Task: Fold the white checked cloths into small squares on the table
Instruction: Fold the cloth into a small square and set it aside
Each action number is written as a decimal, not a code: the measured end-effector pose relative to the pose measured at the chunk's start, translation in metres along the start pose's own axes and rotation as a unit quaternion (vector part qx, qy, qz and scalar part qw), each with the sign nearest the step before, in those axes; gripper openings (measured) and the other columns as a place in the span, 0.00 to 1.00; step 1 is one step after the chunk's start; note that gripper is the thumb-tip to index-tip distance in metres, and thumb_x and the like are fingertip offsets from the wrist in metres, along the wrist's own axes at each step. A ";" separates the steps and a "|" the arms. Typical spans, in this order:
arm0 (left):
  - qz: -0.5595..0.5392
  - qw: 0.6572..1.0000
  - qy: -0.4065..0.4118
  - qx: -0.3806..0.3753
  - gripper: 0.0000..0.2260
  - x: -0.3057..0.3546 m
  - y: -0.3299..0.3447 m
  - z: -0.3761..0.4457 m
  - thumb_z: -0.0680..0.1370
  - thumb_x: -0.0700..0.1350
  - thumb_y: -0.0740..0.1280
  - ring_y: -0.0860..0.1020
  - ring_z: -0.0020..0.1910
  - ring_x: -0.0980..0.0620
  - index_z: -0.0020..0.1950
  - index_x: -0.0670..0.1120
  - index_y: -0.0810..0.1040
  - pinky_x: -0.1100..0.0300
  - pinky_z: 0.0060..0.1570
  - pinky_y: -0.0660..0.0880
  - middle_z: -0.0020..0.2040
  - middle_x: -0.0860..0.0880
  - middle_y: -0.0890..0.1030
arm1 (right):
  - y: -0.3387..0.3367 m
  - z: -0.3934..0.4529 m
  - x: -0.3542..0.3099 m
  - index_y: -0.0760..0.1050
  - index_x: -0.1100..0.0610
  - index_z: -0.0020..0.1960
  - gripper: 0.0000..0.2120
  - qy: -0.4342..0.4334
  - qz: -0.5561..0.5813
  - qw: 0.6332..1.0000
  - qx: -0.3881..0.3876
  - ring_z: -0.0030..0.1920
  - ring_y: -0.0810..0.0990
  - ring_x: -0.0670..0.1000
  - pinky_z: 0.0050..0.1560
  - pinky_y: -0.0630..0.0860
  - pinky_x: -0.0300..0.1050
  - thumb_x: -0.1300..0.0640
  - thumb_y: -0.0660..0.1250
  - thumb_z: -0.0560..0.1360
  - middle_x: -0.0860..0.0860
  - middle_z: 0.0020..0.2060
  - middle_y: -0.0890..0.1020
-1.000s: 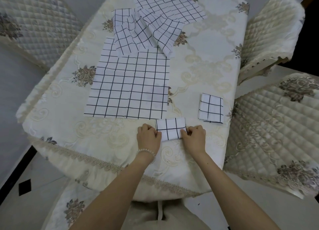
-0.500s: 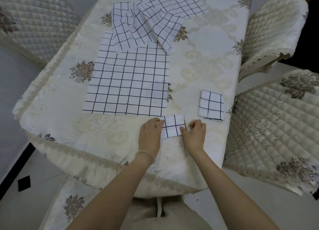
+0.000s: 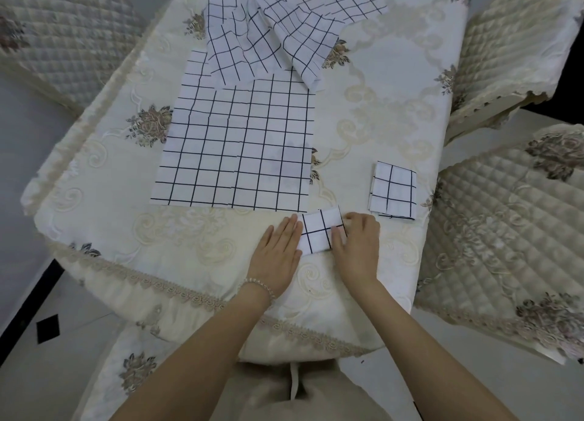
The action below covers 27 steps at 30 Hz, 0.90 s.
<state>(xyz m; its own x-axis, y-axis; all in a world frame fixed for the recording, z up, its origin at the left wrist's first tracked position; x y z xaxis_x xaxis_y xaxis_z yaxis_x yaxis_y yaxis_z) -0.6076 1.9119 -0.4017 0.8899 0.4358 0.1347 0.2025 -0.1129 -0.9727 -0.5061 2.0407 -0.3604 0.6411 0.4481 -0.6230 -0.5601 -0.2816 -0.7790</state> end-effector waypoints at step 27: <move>-0.051 0.998 -0.021 -0.035 0.25 0.001 -0.024 0.010 0.78 0.51 0.55 0.67 0.70 0.49 0.72 0.42 0.66 0.54 0.68 0.66 0.73 0.46 0.66 | 0.055 0.017 -0.003 0.46 0.53 0.79 0.28 -0.143 -0.043 0.967 -0.205 0.77 0.45 0.43 0.76 0.42 0.40 0.43 0.42 0.81 0.46 0.78 0.49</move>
<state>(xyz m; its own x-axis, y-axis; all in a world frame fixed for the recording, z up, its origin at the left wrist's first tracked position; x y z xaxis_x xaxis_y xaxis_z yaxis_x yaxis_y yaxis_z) -0.6152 1.9241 -0.3804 0.8460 0.4845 0.2226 0.3202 -0.1278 -0.9387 -0.5479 2.0381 -0.4007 0.4721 0.6843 -0.5557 -0.2194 -0.5194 -0.8259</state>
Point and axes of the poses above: each hand's wrist, its own z-axis towards the middle knuckle, its own y-axis out of the palm, x = y × z, the point moved 10 cm from there along z, towards the middle knuckle
